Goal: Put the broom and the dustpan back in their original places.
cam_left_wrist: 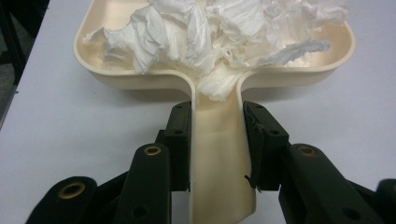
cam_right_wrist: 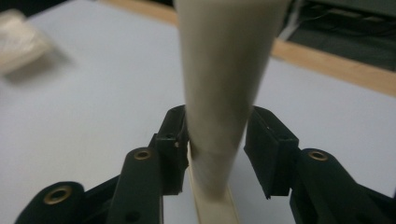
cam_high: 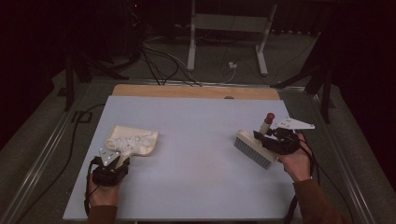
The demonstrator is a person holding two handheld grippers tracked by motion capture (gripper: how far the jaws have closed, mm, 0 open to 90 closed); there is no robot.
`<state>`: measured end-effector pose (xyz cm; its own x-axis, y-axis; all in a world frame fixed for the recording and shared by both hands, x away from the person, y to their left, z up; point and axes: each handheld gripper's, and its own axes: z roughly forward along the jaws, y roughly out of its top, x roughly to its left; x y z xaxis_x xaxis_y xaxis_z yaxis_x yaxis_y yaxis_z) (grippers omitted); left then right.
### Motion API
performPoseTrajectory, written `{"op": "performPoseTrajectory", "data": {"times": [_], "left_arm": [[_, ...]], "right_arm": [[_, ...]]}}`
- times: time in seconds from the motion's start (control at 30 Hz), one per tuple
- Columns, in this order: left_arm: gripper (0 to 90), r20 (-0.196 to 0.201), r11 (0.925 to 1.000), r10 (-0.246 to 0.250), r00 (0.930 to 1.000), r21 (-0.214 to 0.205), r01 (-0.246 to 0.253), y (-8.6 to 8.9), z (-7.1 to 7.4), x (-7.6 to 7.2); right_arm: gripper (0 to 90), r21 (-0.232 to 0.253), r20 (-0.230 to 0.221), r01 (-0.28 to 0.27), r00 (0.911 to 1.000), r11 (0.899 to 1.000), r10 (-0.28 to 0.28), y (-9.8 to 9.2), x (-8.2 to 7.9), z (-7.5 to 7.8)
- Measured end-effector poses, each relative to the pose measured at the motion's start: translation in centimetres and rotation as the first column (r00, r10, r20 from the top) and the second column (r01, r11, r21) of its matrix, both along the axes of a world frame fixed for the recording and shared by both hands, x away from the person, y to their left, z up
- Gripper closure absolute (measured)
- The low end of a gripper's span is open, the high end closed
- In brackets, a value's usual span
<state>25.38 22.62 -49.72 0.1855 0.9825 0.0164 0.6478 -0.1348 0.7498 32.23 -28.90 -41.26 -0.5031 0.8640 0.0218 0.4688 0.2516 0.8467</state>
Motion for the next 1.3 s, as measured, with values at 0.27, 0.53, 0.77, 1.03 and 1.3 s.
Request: {"op": "performPoseTrajectory", "data": {"times": [0.27,0.53,0.77,1.03,1.3], "left_arm": [[66.5,0.001,1.0000,-0.002,1.0000,0.002,0.002,-0.1,0.0,0.0],[66.4,0.002,1.0000,0.002,1.0000,0.001,-0.002,0.0,0.0,-0.1],[66.4,0.005,0.9999,0.011,0.9999,0.003,-0.011,0.0,0.0,-0.1],[66.4,0.007,0.9996,0.027,0.9996,0.008,-0.027,-0.1,-0.2,-0.2],[66.4,-0.003,0.9987,0.051,0.9987,0.007,-0.051,-0.2,-0.6,-0.3]], "right_arm": [[64.6,0.049,0.030,0.160,0.9863,0.986,-0.162,1.3,-0.4,0.3],[69.3,0.075,0.033,0.234,0.9710,0.969,-0.237,2.1,0.0,-0.1],[69.5,0.039,0.000,0.159,0.9872,0.986,-0.159,1.8,0.0,0.5],[69.6,0.049,-0.028,0.087,0.9960,0.995,-0.085,0.6,-0.5,1.2],[69.6,0.069,-0.070,0.000,0.9975,0.998,0.005,-0.6,-1.4,2.1]]}}
